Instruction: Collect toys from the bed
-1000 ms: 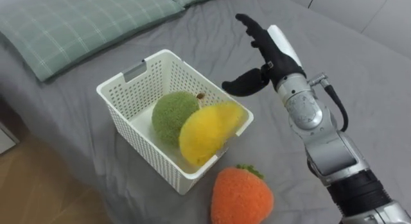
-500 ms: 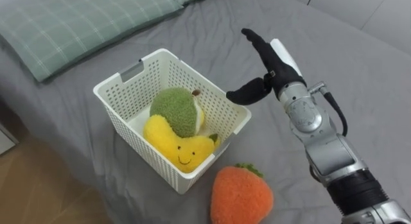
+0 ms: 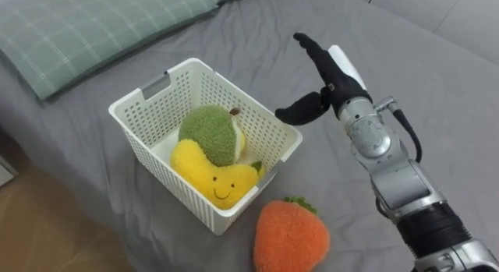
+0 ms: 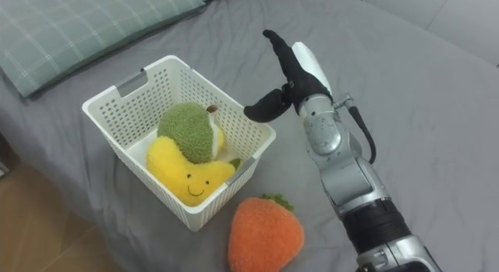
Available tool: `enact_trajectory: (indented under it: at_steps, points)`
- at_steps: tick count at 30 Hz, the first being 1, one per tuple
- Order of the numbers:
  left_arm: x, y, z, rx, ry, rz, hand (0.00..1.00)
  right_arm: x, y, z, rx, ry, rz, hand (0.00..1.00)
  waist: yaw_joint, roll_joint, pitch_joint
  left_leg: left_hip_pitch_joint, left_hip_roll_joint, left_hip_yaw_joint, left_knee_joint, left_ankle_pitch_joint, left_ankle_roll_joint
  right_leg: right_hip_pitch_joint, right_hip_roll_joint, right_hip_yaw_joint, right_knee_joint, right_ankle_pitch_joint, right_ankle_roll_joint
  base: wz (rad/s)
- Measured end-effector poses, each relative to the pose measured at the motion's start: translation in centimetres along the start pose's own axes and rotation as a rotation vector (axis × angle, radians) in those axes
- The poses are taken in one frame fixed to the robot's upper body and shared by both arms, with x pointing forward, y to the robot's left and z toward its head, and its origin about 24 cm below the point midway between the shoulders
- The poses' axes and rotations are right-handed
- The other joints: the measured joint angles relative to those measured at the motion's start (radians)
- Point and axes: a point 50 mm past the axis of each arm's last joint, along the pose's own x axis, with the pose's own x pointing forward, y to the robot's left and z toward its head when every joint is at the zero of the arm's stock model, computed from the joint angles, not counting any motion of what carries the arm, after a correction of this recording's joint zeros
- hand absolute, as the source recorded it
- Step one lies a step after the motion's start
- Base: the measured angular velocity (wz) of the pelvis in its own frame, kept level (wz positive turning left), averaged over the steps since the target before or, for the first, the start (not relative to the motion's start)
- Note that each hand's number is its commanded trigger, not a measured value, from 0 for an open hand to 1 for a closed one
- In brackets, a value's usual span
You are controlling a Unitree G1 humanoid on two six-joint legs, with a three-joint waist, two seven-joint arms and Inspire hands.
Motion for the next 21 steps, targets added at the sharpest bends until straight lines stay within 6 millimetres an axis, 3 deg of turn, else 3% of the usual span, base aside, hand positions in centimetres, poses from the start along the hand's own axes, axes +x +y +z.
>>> enact_trajectory:
  at_steps: [5, 11, 15, 21]
  points:
    - [0.0, 0.3, -0.2, 0.003, 0.006, 0.012, 0.00, 0.0, 0.1, 0.0, 0.139, 0.006, 0.014, 0.00, 0.000, -0.001, 0.0002, 0.004, 0.002, 0.014, 0.001, 0.000, 0.000, -0.004, 0.003, 0.039, 0.000, 0.000, 0.000, -0.07]
    - [-0.2, 0.1, -0.8, 0.001, 0.017, 0.008, 0.00, -0.2, -0.2, -1.4, 0.314, 0.051, -0.041, 0.00, -0.030, 0.020, 0.0100, 0.022, 0.002, 0.019, 0.004, -0.003, 0.003, 0.014, 0.001, 0.037, 0.000, 0.001, 0.002, -0.02]
    - [-0.4, -0.5, -1.7, -0.005, 0.041, 0.002, 0.00, -1.6, 0.0, -4.4, 0.408, 0.145, -0.080, 0.00, -0.040, 0.041, 0.0053, 0.028, 0.001, 0.031, 0.004, -0.007, 0.009, 0.014, -0.003, 0.048, 0.000, 0.006, 0.009, -0.10]
    - [-0.6, -0.9, -2.7, -0.026, 0.076, 0.008, 0.00, -3.3, 1.6, -8.7, 0.456, 0.321, -0.060, 0.00, -0.062, 0.073, -0.0133, 0.050, 0.009, 0.074, -0.003, -0.008, 0.011, 0.014, -0.002, 0.086, 0.001, 0.006, 0.010, -0.19]
